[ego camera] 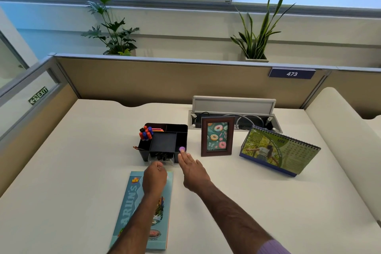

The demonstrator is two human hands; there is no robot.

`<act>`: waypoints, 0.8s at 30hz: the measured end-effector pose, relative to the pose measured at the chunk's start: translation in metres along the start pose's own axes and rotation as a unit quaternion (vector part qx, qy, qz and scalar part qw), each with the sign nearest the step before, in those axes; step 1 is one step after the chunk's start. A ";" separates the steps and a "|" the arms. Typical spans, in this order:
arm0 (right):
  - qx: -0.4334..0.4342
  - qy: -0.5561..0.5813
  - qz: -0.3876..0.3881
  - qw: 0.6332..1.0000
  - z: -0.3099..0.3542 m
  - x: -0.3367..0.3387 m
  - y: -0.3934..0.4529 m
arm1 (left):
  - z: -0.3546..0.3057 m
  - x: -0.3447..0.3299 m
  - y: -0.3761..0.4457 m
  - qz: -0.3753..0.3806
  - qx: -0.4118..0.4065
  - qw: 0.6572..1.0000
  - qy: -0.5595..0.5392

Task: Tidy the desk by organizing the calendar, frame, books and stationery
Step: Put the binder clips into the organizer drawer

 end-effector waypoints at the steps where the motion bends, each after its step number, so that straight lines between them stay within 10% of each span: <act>1: 0.001 -0.001 0.003 1.000 0.001 -0.001 -0.001 | -0.001 -0.001 0.001 0.001 -0.001 1.000 0.003; 24: 0.004 -0.017 0.001 1.000 -0.002 0.004 0.002 | -0.030 -0.005 0.003 0.013 -0.125 0.992 0.033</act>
Point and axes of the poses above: each hand's wrist, its own y-axis towards the middle knuckle, its own x-axis out of the back of the hand, z = x × y, the point moved 6 cm from there along y, towards the middle knuckle, and after that the axes turned 8 degrees about -y, right-handed, at the moved point
